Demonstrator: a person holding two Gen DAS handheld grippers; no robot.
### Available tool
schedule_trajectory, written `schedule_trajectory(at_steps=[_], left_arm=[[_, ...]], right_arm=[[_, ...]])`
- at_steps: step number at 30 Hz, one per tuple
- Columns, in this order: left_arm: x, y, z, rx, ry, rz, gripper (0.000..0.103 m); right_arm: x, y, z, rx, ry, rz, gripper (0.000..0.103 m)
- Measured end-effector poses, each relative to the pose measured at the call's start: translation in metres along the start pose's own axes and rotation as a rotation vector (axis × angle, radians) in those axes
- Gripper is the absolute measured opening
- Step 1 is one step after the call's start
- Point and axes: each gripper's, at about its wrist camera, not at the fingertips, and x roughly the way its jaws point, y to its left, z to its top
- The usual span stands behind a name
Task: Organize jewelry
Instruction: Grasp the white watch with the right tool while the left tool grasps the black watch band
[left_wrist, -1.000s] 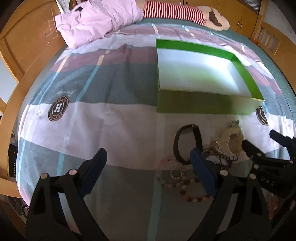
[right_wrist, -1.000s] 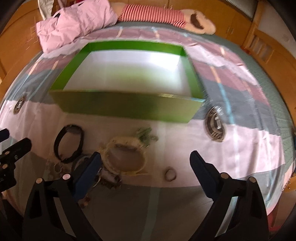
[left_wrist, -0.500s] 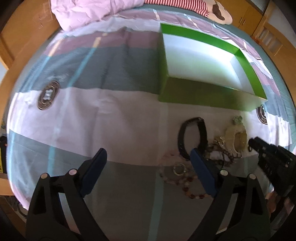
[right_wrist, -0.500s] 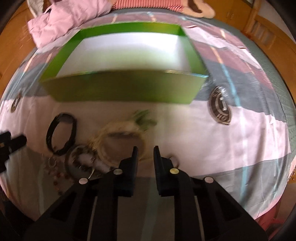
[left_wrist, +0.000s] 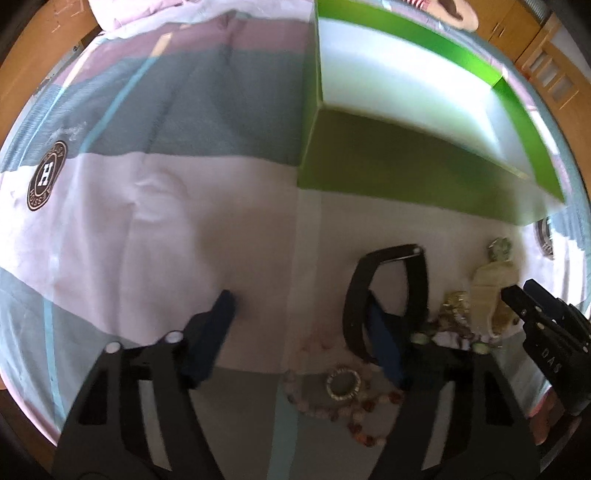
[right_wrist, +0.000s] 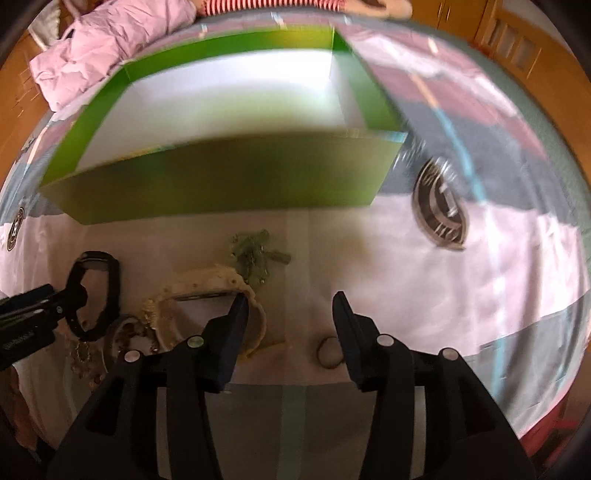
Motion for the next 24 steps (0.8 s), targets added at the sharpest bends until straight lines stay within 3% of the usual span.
schedule_trajectory(at_steps=[2,3,4,5,6,7,20,24], left_arm=[[-0.001,-0.006,-0.001,0.022,-0.017,0.038,0.058],[-0.003,-0.008,-0.001,0.027,-0.022,0.04,0.046],[-0.004,-0.009,-0.001,0.021,-0.022,0.036,0.039],[-0.006,-0.008,-0.001,0.009,-0.023,0.033,0.028],[-0.008,-0.007,-0.001,-0.003,-0.026,0.029,0.019],[-0.009,-0.006,0.0,-0.01,-0.027,0.023,0.016],[-0.041,-0.002,-0.002,-0.015,-0.09,-0.032,0.013],[-0.032,0.005,-0.005,-0.023,-0.054,-0.018,0.025]], right_arm=[[0.008,-0.002,0.0,0.006,0.024,0.008,0.044],[0.008,-0.002,0.0,0.004,0.02,0.008,0.037],[0.007,-0.001,0.0,-0.002,0.016,0.012,0.02],[0.005,0.0,0.0,-0.008,0.014,0.028,0.012],[0.003,0.001,0.0,-0.009,0.012,0.039,0.008],[0.001,0.001,0.0,-0.013,0.005,0.04,0.007],[-0.025,-0.012,0.003,-0.002,-0.062,0.057,0.008],[-0.023,-0.006,-0.001,-0.004,-0.036,0.063,0.01]])
